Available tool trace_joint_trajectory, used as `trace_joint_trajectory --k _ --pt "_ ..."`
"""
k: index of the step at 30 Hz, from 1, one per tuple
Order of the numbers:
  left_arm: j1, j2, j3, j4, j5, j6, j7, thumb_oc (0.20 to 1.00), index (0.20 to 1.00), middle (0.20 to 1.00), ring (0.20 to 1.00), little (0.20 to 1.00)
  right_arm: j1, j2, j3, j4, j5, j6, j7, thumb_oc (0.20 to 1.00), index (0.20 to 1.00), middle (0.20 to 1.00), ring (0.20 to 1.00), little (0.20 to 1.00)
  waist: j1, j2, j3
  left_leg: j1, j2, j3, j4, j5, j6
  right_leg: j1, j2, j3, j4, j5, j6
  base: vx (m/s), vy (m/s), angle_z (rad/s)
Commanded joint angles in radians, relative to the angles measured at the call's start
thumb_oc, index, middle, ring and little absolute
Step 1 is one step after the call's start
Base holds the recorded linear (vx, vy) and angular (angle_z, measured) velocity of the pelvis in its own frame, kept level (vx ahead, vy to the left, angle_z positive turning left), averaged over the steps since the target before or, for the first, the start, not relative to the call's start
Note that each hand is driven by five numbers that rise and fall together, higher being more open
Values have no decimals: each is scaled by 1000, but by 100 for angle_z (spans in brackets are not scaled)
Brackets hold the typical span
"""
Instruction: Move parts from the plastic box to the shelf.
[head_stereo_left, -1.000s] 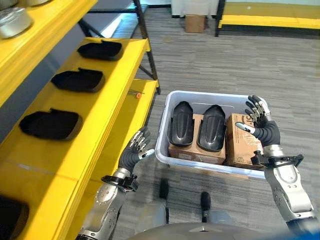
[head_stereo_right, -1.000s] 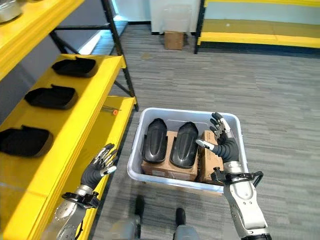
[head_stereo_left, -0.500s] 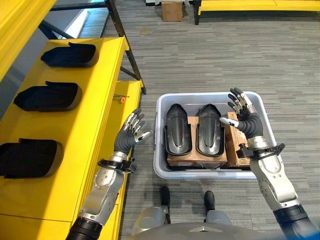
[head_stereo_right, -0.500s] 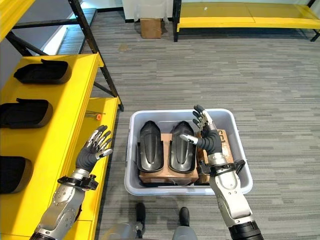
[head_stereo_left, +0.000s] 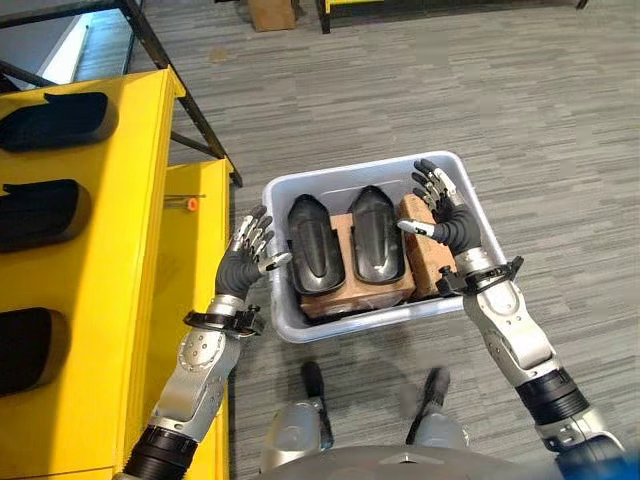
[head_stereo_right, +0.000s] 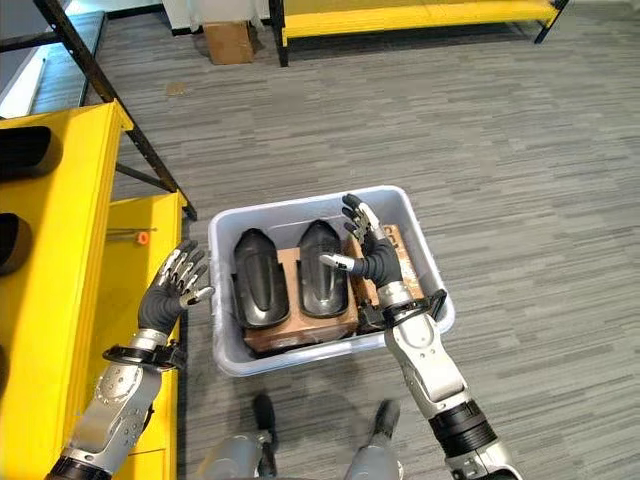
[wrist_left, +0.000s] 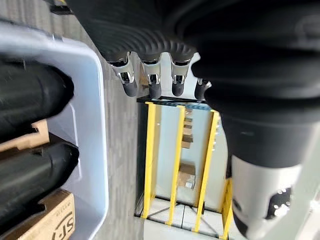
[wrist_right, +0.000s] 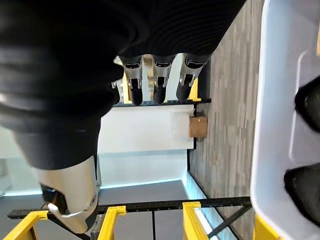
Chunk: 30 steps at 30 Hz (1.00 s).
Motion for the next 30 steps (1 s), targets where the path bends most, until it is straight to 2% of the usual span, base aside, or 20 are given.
trace_joint_trajectory --k 1,4,10,17,30 --pt "-36 24 10 -34 10 -44 4 1000 1000 1000 1000 1000 -56 -6 -46 -77 -1 -56 1 1000 1000 1000 1000 1000 -27 -3 20 2 29 -83 61 -81 12 -41 -25 -24 93 0 14 64 -252 -7" --pt "-46 22 4 -25 17 -40 16 1000 1000 1000 1000 1000 -81 -7 -39 -58 -18 -63 -21 1000 1000 1000 1000 1000 -34 14 43 -8 68 -88 27 -39 -14 -67 -1 -43 115 -29 0 24 -201 -7" --pt "-91 15 -20 -8 23 -47 37 1000 1000 1000 1000 1000 -183 -19 -21 1 -83 -60 -78 1000 1000 1000 1000 1000 -27 40 82 -31 93 -93 -7 -4 -31 -111 21 -54 132 -53 -11 15 -122 6" --pt "-157 -7 -75 9 15 -55 68 1000 1000 1000 1000 1000 -370 29 33 150 -153 -48 -176 1000 1000 1000 1000 1000 -8 73 122 -79 89 -91 -33 21 -39 -179 31 -34 123 -40 -17 -5 -29 1" --pt "-212 -28 -98 20 52 -69 131 1000 1000 1000 1000 1000 -445 104 50 329 -138 -48 -241 1000 1000 1000 1000 1000 5 98 188 -125 65 -96 -13 10 -36 -203 18 -17 100 -16 -20 -2 5 0"
